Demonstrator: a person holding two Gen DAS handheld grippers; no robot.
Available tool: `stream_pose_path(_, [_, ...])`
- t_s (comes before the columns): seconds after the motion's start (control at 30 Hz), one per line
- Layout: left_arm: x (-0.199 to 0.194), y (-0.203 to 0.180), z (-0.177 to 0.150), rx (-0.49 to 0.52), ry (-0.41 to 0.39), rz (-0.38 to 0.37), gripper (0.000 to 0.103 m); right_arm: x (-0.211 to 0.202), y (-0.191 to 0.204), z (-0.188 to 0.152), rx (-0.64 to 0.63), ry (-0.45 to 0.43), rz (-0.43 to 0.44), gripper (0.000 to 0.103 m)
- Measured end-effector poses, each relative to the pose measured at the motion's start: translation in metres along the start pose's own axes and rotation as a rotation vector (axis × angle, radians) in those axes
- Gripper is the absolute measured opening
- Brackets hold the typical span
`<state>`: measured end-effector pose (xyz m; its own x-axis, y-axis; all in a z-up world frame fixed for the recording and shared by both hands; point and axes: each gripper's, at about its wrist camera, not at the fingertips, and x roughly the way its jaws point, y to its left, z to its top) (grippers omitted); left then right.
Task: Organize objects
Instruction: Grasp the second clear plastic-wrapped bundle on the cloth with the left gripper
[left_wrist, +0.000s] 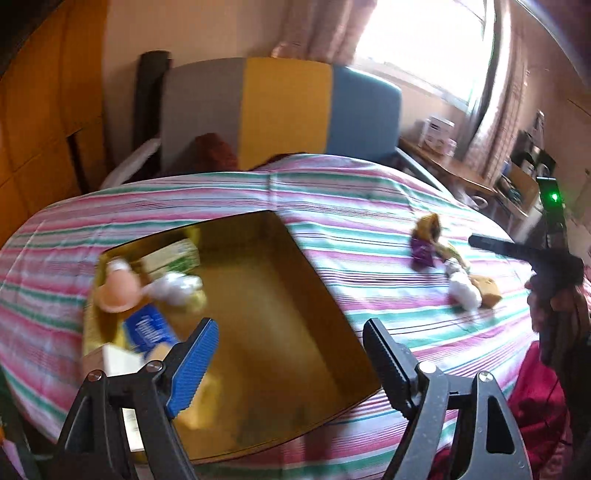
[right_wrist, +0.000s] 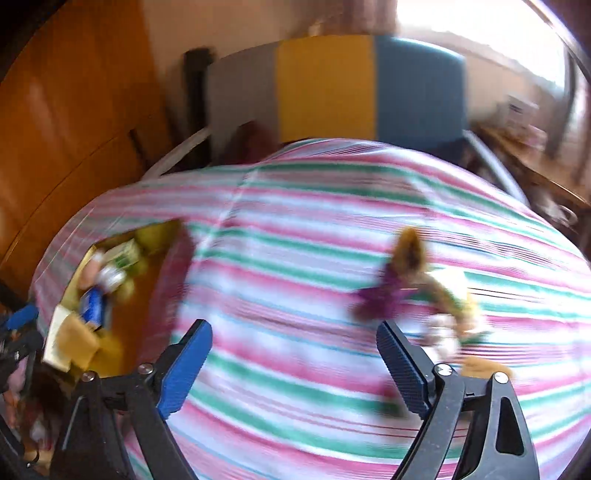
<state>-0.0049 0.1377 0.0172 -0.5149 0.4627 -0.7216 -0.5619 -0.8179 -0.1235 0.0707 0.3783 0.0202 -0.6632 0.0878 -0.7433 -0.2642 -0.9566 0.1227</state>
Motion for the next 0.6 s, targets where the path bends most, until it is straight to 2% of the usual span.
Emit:
stream_pose_path(0.2, [0.029,-0.053,0.019,0.066,0.056,-0.119,0.073,-0.012,-0.109,-0.007,0.268,-0.073,-0.173,0.092])
stream_pose_path(0.27, [0.045,-0.078,0.022,0.107,0.086,-0.165,0.070,-0.011,-0.149,-0.022,0.415,-0.090,-0.202,0.092])
stream_pose_path(0.37, [0.070,-0.111,0.022,0.138,0.144,-0.230,0.066,-0.009,-0.187,-0.033,0.576,-0.042,-0.251,0.089])
stream_pose_path(0.47, [0.096,-0.141,0.023,0.145,0.201,-0.296,0.063,-0.016,-0.201,-0.034,0.653,-0.064,-0.218,0.089])
stream_pose_path(0.53, [0.112,-0.159,0.023,0.140,0.237,-0.340,0.062,-0.018,-0.201,-0.033,0.656,-0.064,-0.209,0.089])
stream_pose_path(0.6, [0.128,-0.175,0.024,0.144,0.274,-0.350,0.062,-0.017,-0.197,-0.032,0.648,-0.059,-0.214,0.089])
